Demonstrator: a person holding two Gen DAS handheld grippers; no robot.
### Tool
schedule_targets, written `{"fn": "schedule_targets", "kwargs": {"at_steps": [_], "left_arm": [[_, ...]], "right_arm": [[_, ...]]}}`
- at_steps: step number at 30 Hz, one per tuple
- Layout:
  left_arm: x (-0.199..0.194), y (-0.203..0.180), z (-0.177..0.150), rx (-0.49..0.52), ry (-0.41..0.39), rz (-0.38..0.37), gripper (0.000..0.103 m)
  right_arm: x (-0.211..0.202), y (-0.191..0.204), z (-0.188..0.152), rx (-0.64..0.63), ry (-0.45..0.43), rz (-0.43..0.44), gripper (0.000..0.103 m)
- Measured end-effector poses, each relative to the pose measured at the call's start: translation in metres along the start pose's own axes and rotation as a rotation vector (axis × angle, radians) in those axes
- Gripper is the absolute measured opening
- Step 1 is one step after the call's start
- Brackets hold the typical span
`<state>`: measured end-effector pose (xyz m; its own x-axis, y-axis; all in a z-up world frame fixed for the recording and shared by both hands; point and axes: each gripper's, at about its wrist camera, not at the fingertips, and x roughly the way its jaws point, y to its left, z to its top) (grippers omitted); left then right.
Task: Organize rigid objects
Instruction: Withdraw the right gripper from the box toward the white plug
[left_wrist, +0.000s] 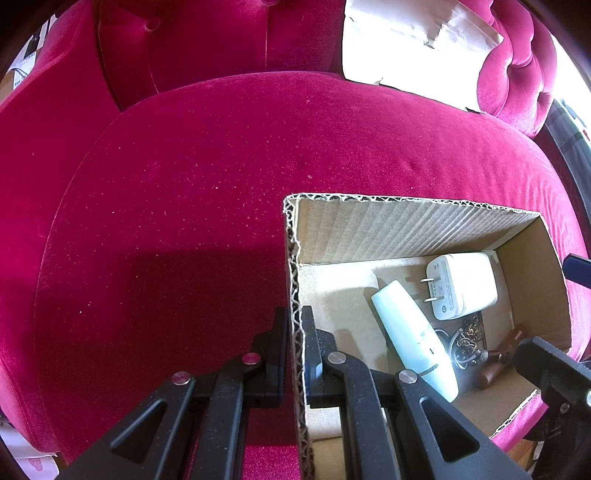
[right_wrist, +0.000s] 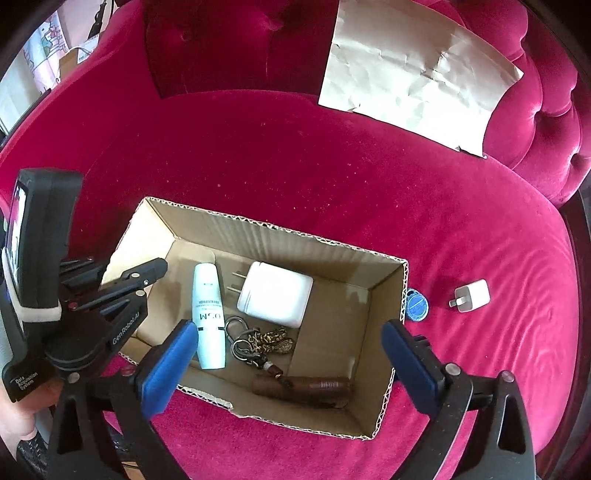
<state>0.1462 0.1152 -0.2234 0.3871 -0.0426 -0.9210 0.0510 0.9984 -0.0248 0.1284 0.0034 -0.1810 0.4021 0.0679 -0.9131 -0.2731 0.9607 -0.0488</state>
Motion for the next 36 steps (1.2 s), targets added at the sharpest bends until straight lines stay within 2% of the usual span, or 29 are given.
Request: {"fn": "schedule_targets", "kwargs": {"at_steps": [19, 36], "left_arm": [[0.001, 0.0, -0.001, 0.003, 0.0, 0.002, 0.006], [0.002, -0.001, -0.001, 0.002, 0.002, 0.002, 0.006]], "right_arm": [[-0.012, -0.015, 0.003, 0.021, -0.026, 0.018, 0.102], [-0.03, -0.086, 0.008, 0.091, -0.08, -0.017, 0.102]]}}
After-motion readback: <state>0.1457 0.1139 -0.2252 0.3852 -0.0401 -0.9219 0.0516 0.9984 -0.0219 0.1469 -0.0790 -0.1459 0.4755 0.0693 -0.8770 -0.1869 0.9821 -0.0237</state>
